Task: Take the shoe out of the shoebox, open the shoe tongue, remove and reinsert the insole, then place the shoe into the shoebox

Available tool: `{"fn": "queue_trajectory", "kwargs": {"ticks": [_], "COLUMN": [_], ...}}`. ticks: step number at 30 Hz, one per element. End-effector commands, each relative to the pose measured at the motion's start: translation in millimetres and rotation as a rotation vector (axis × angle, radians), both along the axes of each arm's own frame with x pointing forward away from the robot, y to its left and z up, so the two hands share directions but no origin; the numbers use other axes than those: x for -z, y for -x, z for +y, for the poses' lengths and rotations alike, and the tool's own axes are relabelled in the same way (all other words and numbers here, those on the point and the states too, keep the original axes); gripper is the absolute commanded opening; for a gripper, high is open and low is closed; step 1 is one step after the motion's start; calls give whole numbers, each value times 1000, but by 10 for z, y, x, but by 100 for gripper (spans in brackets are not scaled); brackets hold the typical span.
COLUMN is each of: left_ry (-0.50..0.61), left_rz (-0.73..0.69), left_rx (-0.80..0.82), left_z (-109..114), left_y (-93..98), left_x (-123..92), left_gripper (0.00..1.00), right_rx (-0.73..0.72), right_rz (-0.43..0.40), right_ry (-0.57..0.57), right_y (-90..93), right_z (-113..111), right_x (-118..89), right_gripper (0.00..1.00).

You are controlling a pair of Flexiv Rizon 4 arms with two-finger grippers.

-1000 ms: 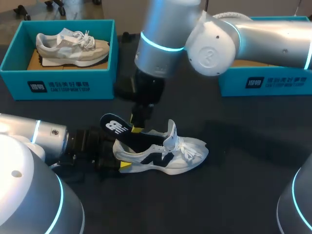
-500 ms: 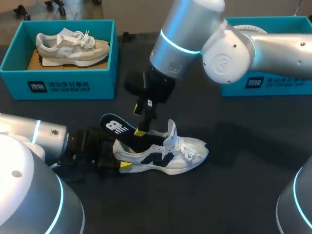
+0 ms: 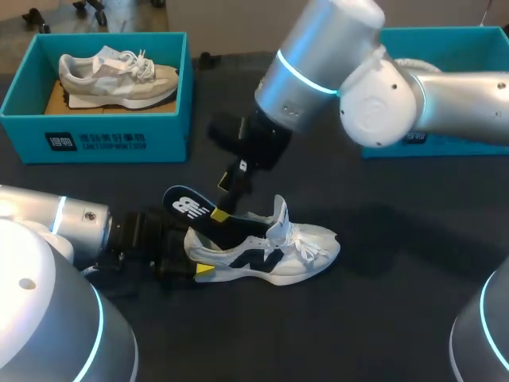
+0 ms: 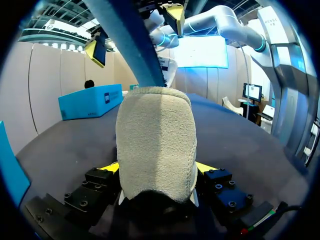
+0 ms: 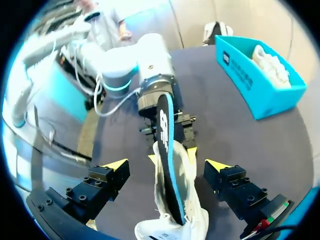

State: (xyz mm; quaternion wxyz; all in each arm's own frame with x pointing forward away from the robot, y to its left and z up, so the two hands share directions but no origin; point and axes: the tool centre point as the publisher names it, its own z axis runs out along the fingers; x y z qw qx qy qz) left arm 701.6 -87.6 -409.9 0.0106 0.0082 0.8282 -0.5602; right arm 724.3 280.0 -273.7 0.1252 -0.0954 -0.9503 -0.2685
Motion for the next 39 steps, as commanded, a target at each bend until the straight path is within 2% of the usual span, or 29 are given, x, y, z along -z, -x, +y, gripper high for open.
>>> {"fn": "queue_trajectory", "kwargs": {"ticks": [1, 8, 10, 11, 12, 13, 25, 28, 33, 35, 36, 38, 39], "left_ry": [-2, -2, -2, -2, -2, -2, -2, -2, -2, -2, -2, -2, -2], "left_rz": [0, 0, 0, 0, 0, 0, 0, 0, 0, 0, 0, 0, 0], "left_rx": [1, 1, 1, 1, 1, 1, 1, 1, 1, 1, 1, 1, 1], "left_z": [-4, -4, -4, -4, -4, -4, -4, -4, -4, -4, -4, -4, -4], "left_y": [-2, -2, -2, -2, -2, -2, -2, -2, -2, -2, -2, -2, -2], "left_x": [11, 11, 11, 11, 11, 11, 11, 11, 11, 11, 11, 11, 11], "left_gripper": [0, 0, 0, 0, 0, 0, 0, 0, 0, 0, 0, 0, 0], "right_rx": [53, 123, 135, 134, 134, 131, 86, 71, 67, 64, 61, 58, 58], "right_rz": [27, 31, 44, 41, 35, 38, 39, 38, 48, 52, 55, 58, 59], "right_ry": [-84, -159, -157, -159, -167, -170, -222, -229, -229, -229, -230, -233, -234], "right_y": [45, 136, 152, 155, 160, 158, 78, 60, 80, 85, 88, 94, 95], "right_z": [-14, 21, 40, 49, 64, 78, 310, 375, 404, 412, 416, 421, 421], "right_x": [83, 225, 245, 254, 266, 281, 380, 385, 419, 426, 432, 443, 444], "right_gripper": [100, 100, 87, 73, 53, 48, 39, 44, 33, 33, 30, 18, 7]}}
